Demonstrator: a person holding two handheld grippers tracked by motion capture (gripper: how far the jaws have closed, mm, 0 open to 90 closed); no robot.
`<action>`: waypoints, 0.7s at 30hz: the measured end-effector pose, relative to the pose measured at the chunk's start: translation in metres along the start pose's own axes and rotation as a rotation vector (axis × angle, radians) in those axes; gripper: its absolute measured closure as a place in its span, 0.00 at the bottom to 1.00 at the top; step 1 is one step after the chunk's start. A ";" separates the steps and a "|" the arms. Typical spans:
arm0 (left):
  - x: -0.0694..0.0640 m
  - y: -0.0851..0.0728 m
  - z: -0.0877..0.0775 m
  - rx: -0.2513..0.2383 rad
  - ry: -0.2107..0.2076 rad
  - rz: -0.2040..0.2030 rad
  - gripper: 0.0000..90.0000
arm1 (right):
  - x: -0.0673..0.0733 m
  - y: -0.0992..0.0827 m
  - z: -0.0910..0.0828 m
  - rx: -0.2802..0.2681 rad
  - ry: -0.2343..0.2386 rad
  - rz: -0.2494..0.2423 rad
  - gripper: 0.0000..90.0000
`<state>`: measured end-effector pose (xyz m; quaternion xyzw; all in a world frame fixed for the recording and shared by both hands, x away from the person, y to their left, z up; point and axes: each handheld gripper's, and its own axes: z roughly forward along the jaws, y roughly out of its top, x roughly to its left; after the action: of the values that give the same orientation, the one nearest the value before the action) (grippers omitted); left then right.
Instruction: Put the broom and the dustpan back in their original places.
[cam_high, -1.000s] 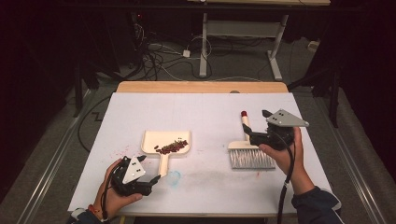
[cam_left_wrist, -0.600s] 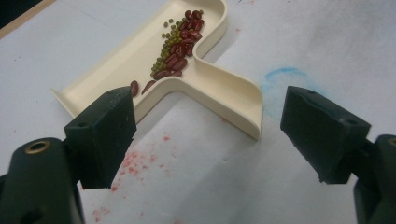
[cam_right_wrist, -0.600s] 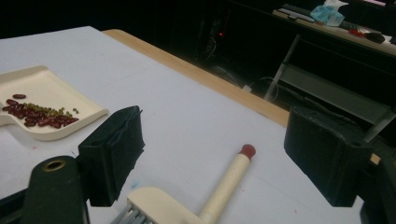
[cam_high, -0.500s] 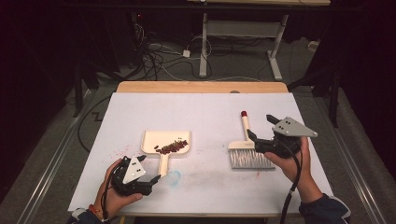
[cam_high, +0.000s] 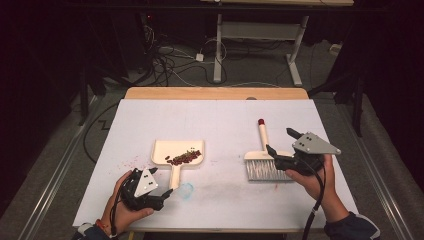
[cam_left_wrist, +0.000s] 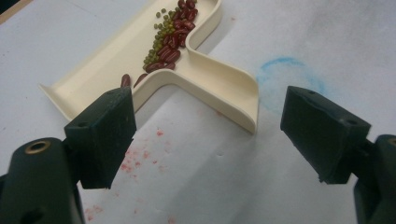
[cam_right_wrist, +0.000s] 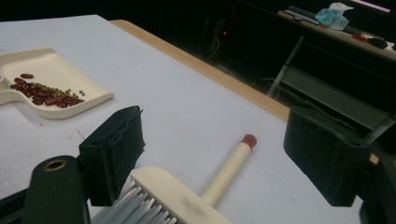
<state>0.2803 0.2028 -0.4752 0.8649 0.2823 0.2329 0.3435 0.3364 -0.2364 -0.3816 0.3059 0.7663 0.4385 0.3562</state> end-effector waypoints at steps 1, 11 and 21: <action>0.000 0.000 0.000 0.000 -0.001 0.001 0.20 | 0.000 -0.001 0.000 0.004 -0.001 -0.003 0.23; 0.001 0.000 0.001 0.005 0.004 0.012 0.20 | 0.003 -0.014 -0.008 -0.028 0.013 -0.019 0.23; 0.001 0.000 0.001 0.006 0.004 0.014 0.20 | 0.002 -0.027 -0.016 -0.039 0.001 -0.036 0.23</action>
<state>0.2812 0.2029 -0.4758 0.8675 0.2778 0.2359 0.3386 0.3182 -0.2540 -0.4007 0.2852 0.7631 0.4469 0.3696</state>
